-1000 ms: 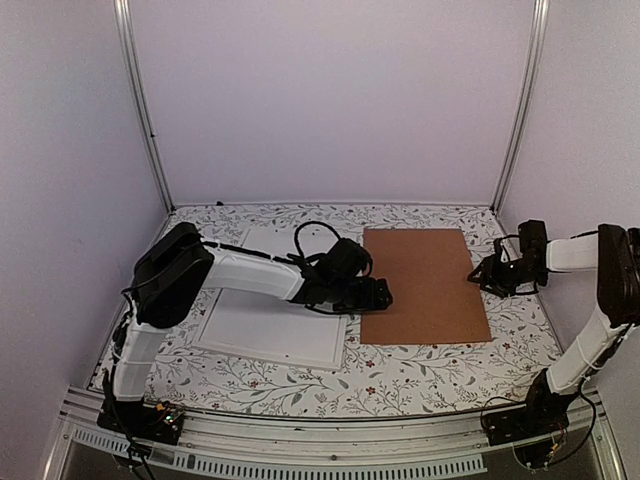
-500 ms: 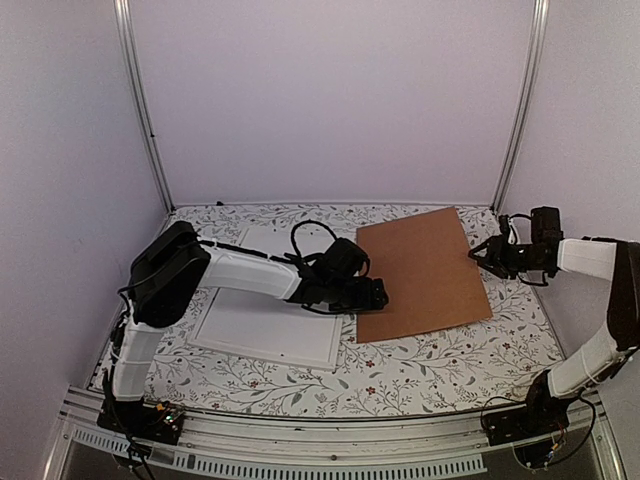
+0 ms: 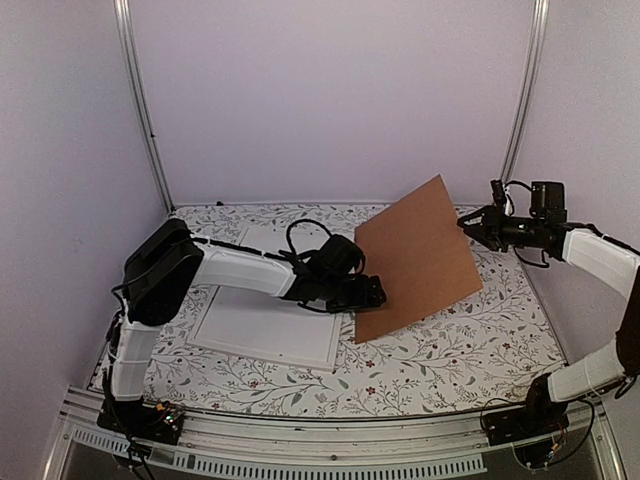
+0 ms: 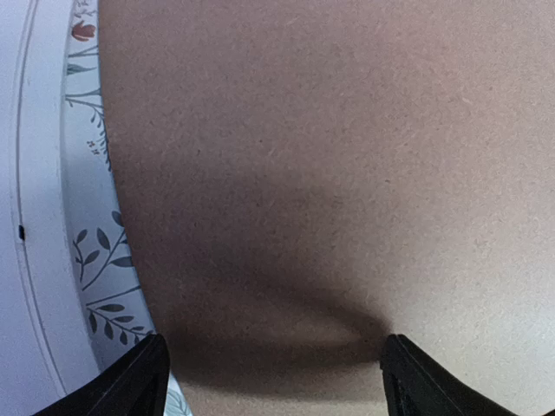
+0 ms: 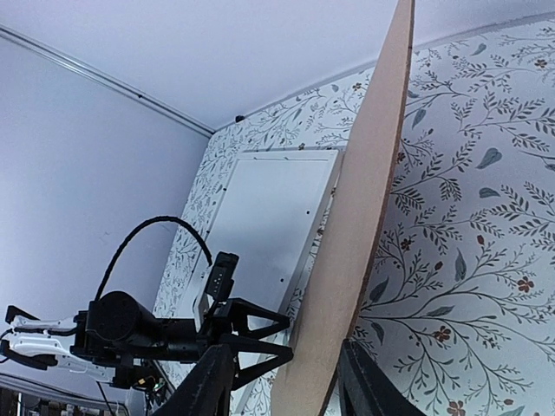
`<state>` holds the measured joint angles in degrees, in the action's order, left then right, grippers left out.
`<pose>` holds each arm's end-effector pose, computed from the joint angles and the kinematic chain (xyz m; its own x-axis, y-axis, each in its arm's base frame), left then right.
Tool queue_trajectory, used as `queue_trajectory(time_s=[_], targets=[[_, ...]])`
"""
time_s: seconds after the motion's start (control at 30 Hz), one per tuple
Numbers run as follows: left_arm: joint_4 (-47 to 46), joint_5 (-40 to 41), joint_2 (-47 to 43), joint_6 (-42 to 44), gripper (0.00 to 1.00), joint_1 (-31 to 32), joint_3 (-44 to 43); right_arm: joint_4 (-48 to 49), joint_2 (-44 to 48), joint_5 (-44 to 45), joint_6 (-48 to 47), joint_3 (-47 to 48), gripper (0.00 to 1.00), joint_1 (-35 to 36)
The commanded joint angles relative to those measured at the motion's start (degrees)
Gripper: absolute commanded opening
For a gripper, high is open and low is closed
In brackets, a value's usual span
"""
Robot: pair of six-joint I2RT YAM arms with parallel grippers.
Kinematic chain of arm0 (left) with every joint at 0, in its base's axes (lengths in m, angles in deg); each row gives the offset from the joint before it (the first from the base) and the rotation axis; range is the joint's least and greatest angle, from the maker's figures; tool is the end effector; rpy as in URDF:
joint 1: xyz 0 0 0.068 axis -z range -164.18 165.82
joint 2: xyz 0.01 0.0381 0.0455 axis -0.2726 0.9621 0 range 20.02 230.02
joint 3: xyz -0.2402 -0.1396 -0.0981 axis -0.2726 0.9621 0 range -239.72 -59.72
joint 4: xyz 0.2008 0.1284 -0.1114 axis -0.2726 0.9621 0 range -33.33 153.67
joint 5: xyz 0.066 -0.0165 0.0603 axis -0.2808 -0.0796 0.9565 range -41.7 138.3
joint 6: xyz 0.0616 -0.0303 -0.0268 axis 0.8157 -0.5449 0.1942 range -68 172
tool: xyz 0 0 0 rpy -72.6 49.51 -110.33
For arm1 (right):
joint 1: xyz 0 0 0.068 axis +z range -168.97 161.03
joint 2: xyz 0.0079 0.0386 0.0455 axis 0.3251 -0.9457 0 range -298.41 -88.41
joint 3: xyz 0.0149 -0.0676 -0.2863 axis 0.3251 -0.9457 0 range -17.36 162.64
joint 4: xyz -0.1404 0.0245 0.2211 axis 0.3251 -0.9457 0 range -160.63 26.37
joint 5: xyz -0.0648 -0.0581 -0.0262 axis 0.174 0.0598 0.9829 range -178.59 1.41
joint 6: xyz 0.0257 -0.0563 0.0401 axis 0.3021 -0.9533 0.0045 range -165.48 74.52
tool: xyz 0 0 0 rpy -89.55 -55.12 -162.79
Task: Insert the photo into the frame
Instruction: Turn over the backboard at the center of the board.
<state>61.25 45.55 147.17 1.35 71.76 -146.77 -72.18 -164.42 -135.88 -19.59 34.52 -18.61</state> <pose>0.2870 -0.4297 0.1335 -0.9043 -0.0415 -0.4248 0.2322 0.7873 -0.5712 0.2976 0.0472 0.2828 -0.7577 0.2913 -0.5840 -0.3245 0.6081 0.7245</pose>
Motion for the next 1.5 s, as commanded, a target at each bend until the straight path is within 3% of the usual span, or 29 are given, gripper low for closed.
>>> queue_trajectory(time_s=[0.0, 0.67, 1.07, 1.47], targets=[[-1.5, -5.3, -1.1, -0.2, 0.87, 1.4, 1.6, -5.3, 1.0, -8.2, 3.7, 2.3, 0.44, 7.4], [-2.1, -1.2, -16.1, 1.0, 0.87, 0.7, 7.8, -1.5, -3.7, -4.3, 8.9, 11.8, 0.44, 20.7], [2.0, 2.0, -30.1, 3.7, 0.87, -5.3, 9.5, 1.4, -11.5, -3.7, 10.6, 18.8, 0.44, 27.2], [5.5, 0.3, -33.9, 6.8, 0.88, -12.9, 6.7, 2.3, -18.0, -3.5, 11.7, 26.6, 0.52, 32.8]])
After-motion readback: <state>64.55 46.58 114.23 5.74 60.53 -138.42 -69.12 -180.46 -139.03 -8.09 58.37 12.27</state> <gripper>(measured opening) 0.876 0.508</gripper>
